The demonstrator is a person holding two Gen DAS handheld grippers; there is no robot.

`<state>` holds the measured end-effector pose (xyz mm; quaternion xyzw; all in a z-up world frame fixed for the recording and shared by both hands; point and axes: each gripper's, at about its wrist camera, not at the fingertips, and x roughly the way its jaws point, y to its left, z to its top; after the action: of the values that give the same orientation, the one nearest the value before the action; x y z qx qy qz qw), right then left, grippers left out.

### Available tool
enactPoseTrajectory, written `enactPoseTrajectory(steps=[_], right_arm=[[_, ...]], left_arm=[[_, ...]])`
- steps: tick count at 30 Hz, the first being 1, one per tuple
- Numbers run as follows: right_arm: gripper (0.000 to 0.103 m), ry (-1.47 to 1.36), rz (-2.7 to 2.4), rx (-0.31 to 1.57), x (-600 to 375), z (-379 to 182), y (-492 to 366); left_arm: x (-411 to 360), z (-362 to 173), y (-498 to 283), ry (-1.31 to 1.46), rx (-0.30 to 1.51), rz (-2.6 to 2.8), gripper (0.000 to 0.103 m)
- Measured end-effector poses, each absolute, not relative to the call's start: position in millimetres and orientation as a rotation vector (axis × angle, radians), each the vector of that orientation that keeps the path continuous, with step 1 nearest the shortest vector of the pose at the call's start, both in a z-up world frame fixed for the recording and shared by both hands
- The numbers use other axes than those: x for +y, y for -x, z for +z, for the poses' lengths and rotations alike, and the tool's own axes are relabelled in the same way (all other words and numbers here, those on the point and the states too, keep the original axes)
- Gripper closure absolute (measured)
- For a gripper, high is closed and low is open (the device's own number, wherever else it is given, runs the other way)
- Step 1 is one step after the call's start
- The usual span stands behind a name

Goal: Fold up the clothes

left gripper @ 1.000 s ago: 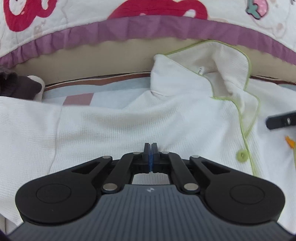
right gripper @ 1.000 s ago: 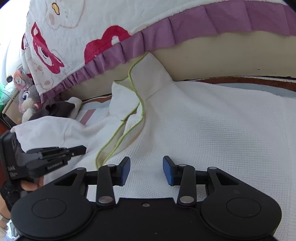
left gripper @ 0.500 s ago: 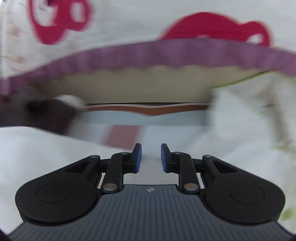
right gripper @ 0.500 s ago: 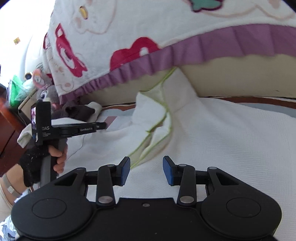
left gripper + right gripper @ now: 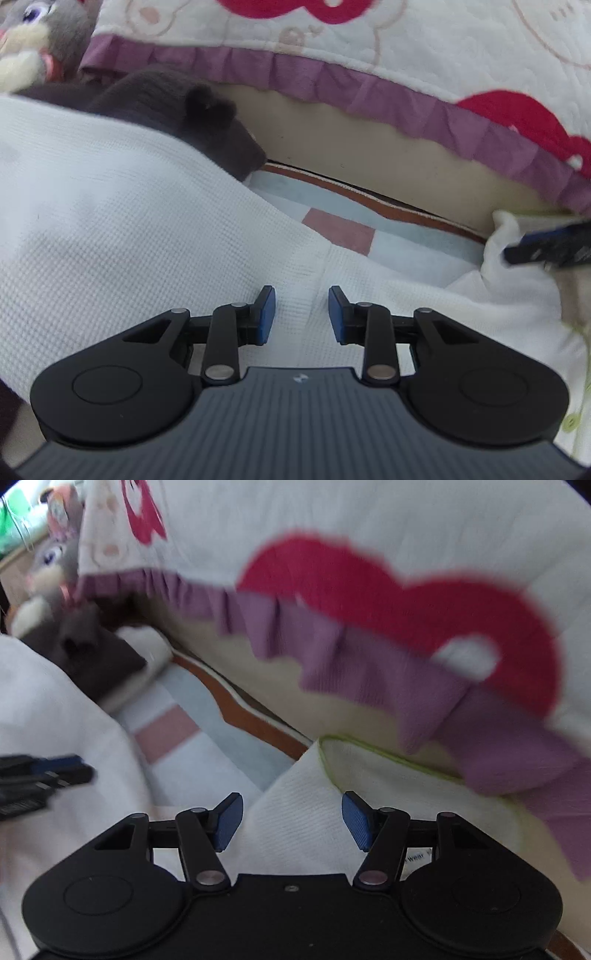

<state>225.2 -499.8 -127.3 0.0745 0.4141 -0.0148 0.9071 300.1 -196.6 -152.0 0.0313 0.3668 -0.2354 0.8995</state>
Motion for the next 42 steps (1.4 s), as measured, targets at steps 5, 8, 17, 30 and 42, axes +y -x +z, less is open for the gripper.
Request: enactPoseTrajectory(steps=[5,8,17,30,42], right_arm=[[0.038,-0.145,-0.042,0.807,-499,-144,-221],[0.038,-0.124,-0.054,0.828,-504,-140,-224],[0.097,-0.117,0.056,0.762,-505,-125,-217],[0.068,-0.182,-0.144,0.455,-527,-82,-122],[0.037,-0.476,-0.468,0.567,-583,-94,73]], left_arm=[[-198,-155,-296,-0.074,0.755,-0.501,0.072],[-198,-155,-294,-0.071,0.756,-0.505,0.072],[-196,-156,-284,-0.063,0.708,-0.439,0.072],[-224,-173,-322,-0.384,0.663,-0.287,0.087],[-272,-132,-256,-0.284,0.642,-0.478,0.071]])
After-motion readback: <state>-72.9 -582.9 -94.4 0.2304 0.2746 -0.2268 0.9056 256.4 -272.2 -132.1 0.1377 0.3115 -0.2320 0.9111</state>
